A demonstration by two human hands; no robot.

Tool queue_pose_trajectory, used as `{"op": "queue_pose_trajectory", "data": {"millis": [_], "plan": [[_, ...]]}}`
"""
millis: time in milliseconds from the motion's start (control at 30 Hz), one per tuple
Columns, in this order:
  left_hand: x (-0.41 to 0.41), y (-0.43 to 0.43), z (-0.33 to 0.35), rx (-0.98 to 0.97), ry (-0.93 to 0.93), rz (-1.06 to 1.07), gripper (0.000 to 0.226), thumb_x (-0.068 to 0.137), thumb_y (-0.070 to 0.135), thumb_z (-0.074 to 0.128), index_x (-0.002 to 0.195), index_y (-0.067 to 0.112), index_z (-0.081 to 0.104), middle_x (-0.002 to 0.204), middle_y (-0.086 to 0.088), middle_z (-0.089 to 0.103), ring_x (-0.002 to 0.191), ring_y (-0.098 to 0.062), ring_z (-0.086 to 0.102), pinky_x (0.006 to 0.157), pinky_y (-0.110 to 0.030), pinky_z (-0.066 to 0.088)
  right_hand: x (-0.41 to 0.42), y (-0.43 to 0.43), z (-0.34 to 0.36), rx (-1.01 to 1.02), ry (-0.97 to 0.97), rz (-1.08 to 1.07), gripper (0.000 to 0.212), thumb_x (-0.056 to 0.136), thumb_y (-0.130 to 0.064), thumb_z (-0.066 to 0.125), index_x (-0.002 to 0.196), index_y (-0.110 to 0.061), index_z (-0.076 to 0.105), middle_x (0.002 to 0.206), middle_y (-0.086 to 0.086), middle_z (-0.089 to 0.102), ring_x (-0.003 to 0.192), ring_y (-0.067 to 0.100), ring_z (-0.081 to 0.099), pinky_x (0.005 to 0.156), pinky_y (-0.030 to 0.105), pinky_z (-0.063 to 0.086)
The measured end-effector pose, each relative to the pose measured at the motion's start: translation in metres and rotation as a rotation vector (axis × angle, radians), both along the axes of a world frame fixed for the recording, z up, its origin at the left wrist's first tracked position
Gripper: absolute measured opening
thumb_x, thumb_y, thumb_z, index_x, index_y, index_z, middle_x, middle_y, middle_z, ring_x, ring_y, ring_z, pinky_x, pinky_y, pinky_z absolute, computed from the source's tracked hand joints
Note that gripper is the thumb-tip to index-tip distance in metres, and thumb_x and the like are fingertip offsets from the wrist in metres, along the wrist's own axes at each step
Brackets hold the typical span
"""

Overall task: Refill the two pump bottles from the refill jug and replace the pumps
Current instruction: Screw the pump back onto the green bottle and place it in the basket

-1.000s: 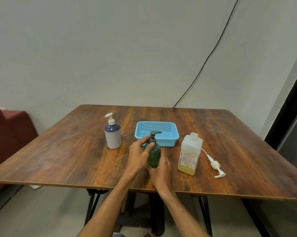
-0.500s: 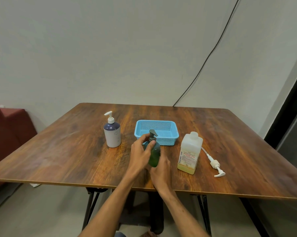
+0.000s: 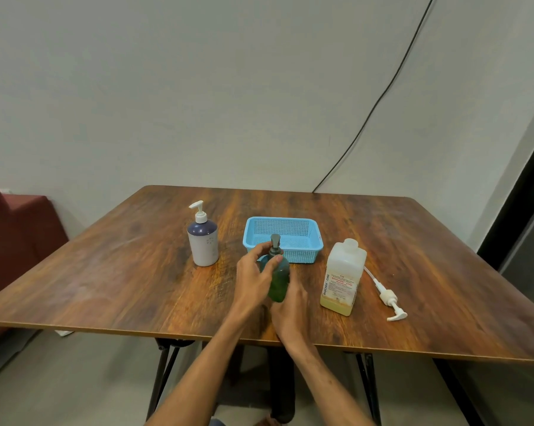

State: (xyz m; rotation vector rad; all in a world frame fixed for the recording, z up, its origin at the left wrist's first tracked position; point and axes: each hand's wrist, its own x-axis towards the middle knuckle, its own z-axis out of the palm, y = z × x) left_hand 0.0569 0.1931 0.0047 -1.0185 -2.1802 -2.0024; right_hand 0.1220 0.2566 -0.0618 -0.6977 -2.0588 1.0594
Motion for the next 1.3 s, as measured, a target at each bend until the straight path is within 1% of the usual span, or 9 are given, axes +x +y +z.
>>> {"op": "queue_pose_trajectory", "data": {"millis": [100, 167, 333, 500, 600, 733, 833, 1067, 1300], "plan": [[-0.006, -0.004, -0.002, -0.028, -0.024, -0.088, 0.035, 0.094, 0.017, 0.064, 0.129, 0.016, 0.061, 0.126, 0.005, 0.065, 0.119, -0.007, 0.06, 0.099, -0.033, 0.053, 0.0, -0.001, -0.001, -0.008, -0.013, 0.004, 0.08, 0.077, -0.027, 0.084, 0.144, -0.03, 0.04, 0.133, -0.008, 0.058, 0.123, 0.009, 0.056, 0.098, 0.038, 0.054], [-0.003, -0.002, -0.002, -0.018, -0.034, -0.04, 0.043, 0.089, 0.026, 0.071, 0.131, 0.019, 0.059, 0.127, 0.01, 0.063, 0.118, -0.003, 0.058, 0.097, -0.025, 0.052, 0.0, -0.002, -0.001, 0.001, -0.029, -0.002, 0.081, 0.079, -0.024, 0.082, 0.146, -0.031, 0.037, 0.137, -0.008, 0.056, 0.126, 0.01, 0.054, 0.1, 0.039, 0.053], [0.005, 0.003, 0.001, 0.045, -0.004, 0.146, 0.03, 0.08, 0.028, 0.081, 0.107, 0.021, 0.069, 0.109, 0.01, 0.069, 0.101, 0.007, 0.061, 0.084, -0.01, 0.051, 0.002, -0.001, 0.002, -0.008, -0.02, 0.007, 0.081, 0.079, -0.023, 0.083, 0.145, -0.031, 0.038, 0.132, -0.009, 0.058, 0.12, 0.007, 0.057, 0.097, 0.033, 0.055], [-0.002, 0.001, -0.003, -0.008, -0.005, 0.009, 0.03, 0.091, 0.021, 0.068, 0.12, 0.015, 0.068, 0.121, 0.003, 0.068, 0.112, -0.007, 0.064, 0.093, -0.033, 0.057, 0.003, 0.0, 0.003, -0.005, -0.025, 0.001, 0.075, 0.077, -0.025, 0.084, 0.138, -0.033, 0.043, 0.122, -0.011, 0.062, 0.111, 0.005, 0.061, 0.089, 0.036, 0.059], [-0.005, 0.001, -0.003, -0.041, -0.05, -0.064, 0.028, 0.095, 0.02, 0.063, 0.123, 0.016, 0.066, 0.125, 0.002, 0.065, 0.118, -0.01, 0.061, 0.098, -0.038, 0.054, 0.002, -0.001, 0.003, -0.009, -0.029, 0.005, 0.076, 0.076, -0.027, 0.084, 0.138, -0.034, 0.042, 0.123, -0.011, 0.062, 0.113, 0.006, 0.061, 0.09, 0.037, 0.058], [0.001, 0.003, -0.001, 0.036, -0.047, 0.038, 0.038, 0.085, 0.031, 0.076, 0.12, 0.022, 0.066, 0.116, 0.014, 0.067, 0.11, 0.001, 0.062, 0.089, -0.018, 0.054, 0.003, -0.003, 0.004, -0.001, -0.045, -0.004, 0.08, 0.077, -0.029, 0.083, 0.143, -0.033, 0.038, 0.132, -0.009, 0.059, 0.12, 0.01, 0.058, 0.095, 0.039, 0.056], [0.0, 0.006, 0.0, 0.055, -0.017, 0.101, 0.031, 0.082, 0.027, 0.079, 0.111, 0.018, 0.072, 0.11, 0.01, 0.071, 0.105, -0.004, 0.065, 0.087, -0.023, 0.057, 0.004, -0.002, 0.005, -0.003, -0.032, 0.007, 0.079, 0.075, -0.026, 0.085, 0.14, -0.033, 0.04, 0.127, -0.01, 0.061, 0.117, 0.008, 0.06, 0.093, 0.036, 0.057], [-0.006, -0.002, 0.005, 0.029, -0.014, -0.01, 0.025, 0.086, 0.02, 0.075, 0.11, 0.013, 0.075, 0.109, 0.003, 0.071, 0.105, -0.012, 0.065, 0.08, -0.021, 0.057, 0.007, -0.004, 0.01, -0.026, 0.013, 0.022, 0.08, 0.075, -0.028, 0.086, 0.141, -0.031, 0.043, 0.129, -0.01, 0.06, 0.119, 0.006, 0.057, 0.097, 0.032, 0.054], [0.003, -0.001, 0.003, 0.033, -0.006, 0.091, 0.034, 0.08, 0.023, 0.081, 0.111, 0.011, 0.074, 0.115, 0.002, 0.07, 0.109, -0.008, 0.062, 0.079, 0.01, 0.033, 0.01, -0.006, 0.015, -0.024, -0.008, 0.017, 0.078, 0.077, -0.026, 0.085, 0.142, -0.028, 0.043, 0.13, -0.007, 0.06, 0.12, 0.009, 0.057, 0.096, 0.027, 0.051]]}}
